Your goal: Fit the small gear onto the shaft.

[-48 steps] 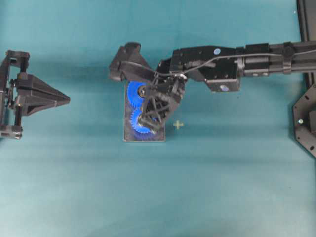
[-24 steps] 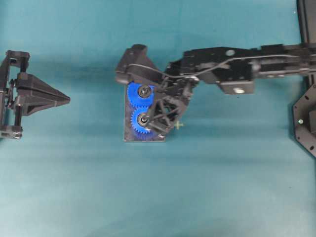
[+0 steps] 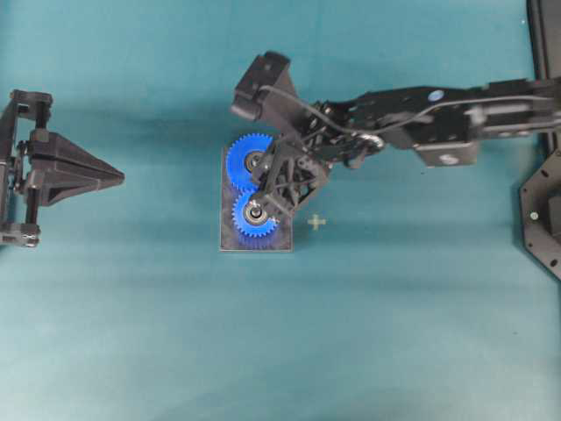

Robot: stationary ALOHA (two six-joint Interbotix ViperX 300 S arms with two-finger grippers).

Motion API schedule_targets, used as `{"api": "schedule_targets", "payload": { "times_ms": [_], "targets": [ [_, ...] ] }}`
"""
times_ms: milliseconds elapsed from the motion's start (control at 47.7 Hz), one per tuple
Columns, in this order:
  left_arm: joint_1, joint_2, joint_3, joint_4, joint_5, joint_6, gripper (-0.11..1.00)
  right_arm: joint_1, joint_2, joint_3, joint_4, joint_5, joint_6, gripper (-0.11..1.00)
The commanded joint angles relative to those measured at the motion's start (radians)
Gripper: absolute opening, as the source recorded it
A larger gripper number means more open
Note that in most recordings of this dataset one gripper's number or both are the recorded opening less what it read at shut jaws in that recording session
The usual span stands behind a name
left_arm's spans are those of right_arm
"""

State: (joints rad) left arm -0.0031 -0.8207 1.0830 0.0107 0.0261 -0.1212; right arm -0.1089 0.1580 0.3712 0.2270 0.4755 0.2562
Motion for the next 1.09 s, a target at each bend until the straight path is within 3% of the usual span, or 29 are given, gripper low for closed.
{"api": "schedule_targets", "payload": {
  "times_ms": [0,168,461,796,1069],
  "targets": [
    [-0.002,0.003,-0.011,0.003,-0.008,-0.002,0.00,0.017,-0.012,-0.009,0.005,0.002,0.009,-0.02],
    [-0.002,0.002,-0.011,0.003,-0.009,-0.003,0.00,0.060,-0.015,0.009,0.017,0.035,0.015,-0.02],
    [-0.002,0.002,-0.008,0.002,-0.008,-0.003,0.00,0.133,-0.055,0.069,0.098,0.028,0.018,-0.02],
    [-0.002,-0.003,-0.012,0.003,-0.008,-0.005,0.00,0.058,-0.133,0.083,0.067,0.011,0.015,-0.02],
    [-0.002,-0.005,-0.012,0.003,-0.008,-0.005,0.00,-0.011,-0.107,0.037,0.057,-0.106,0.008,-0.02]
  ]
}}
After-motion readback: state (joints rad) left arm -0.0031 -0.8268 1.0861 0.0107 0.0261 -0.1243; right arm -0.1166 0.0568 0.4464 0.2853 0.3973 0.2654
